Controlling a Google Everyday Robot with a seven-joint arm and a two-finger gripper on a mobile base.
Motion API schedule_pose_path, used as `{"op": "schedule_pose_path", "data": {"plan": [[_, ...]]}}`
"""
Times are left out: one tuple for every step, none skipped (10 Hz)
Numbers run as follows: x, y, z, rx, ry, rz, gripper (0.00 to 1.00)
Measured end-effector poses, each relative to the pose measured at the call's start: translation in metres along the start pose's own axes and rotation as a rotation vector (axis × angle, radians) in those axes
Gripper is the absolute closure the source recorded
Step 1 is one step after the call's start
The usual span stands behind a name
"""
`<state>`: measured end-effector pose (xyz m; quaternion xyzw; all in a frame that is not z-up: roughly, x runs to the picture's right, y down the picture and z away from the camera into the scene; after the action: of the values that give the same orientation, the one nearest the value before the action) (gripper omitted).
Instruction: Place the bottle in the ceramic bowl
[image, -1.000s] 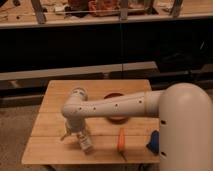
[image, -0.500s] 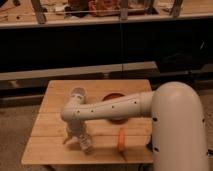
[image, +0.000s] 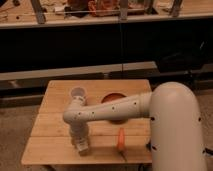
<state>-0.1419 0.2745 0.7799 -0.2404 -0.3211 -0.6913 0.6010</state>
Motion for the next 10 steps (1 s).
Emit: {"op": "schedule_pose_path", "data": {"plan": [[0.000, 0.000, 0.000, -0.002, 0.002, 0.008, 0.73], [0.001, 0.002, -0.001, -0.007, 0.004, 0.019, 0.82], [0.001, 0.003, -0.001, -0.011, 0.003, 0.028, 0.88], [0.002, 0.003, 0.000, -0.012, 0.002, 0.026, 0.96], [0.004, 0.005, -0.006, -0.009, 0.006, 0.025, 1.00], [0.006, 0.006, -0.016, -0.009, 0.009, 0.028, 1.00], [0.007, 0.009, -0.023, -0.011, 0.011, 0.035, 1.00], [0.009, 0.012, -0.027, -0.011, 0.013, 0.042, 1.00], [0.012, 0.013, -0.031, -0.011, 0.014, 0.045, 1.00], [0.014, 0.015, -0.033, -0.012, 0.014, 0.049, 1.00]]}}
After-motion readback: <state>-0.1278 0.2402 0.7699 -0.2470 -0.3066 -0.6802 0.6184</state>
